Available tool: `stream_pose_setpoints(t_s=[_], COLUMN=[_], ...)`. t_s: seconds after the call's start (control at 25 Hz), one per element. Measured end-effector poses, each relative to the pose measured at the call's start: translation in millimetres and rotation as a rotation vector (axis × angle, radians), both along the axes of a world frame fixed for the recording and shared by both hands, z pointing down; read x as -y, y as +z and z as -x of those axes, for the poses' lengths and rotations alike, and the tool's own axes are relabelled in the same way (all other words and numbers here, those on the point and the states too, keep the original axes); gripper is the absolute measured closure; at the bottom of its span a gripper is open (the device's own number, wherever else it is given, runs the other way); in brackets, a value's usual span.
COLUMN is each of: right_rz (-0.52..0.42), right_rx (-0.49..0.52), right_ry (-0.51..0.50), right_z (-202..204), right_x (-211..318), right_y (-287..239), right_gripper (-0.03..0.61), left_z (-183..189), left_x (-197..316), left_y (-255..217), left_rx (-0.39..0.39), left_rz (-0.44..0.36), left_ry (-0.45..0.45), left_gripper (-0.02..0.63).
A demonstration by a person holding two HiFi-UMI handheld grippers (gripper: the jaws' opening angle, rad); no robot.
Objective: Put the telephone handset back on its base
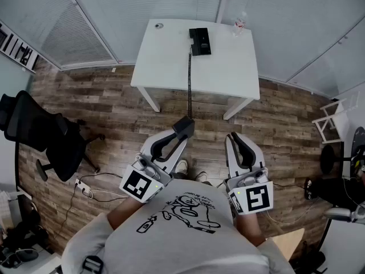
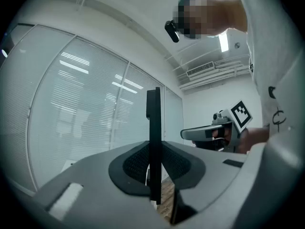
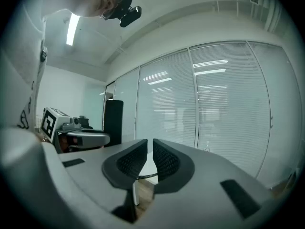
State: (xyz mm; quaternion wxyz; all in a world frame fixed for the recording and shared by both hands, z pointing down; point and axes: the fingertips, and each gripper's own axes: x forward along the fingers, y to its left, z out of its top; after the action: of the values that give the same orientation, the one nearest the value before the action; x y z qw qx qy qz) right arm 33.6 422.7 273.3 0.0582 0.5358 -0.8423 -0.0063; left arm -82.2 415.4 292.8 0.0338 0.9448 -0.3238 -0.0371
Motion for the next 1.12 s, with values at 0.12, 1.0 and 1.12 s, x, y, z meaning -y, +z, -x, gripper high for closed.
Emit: stream_pose_setpoints(t_s=[0.12,1.0,1.12], right_rz=[0.002,0.006,0.006], right_rx=[-0.004,0.035,0.045], right_ry=[0.000,0.012,0.010], right_z=[9.5,29.6,19.2], right_x=[5.6,54.0,74.2], right_y=[0.9,12.6,16.1], right_gripper=[0.546,0.546,0.546], left_z=[8.7,31.1,21.7], left_x=[4.7,56.4,76.3], left_y=[0.6,12.0,14.3], left_rx=[0.005,-0.015,-0.003], left_rz=[-0.015,0.006,0.000], left_ry=[0.006,0.000,0.000], left_gripper=[0.546,0.546,0.546])
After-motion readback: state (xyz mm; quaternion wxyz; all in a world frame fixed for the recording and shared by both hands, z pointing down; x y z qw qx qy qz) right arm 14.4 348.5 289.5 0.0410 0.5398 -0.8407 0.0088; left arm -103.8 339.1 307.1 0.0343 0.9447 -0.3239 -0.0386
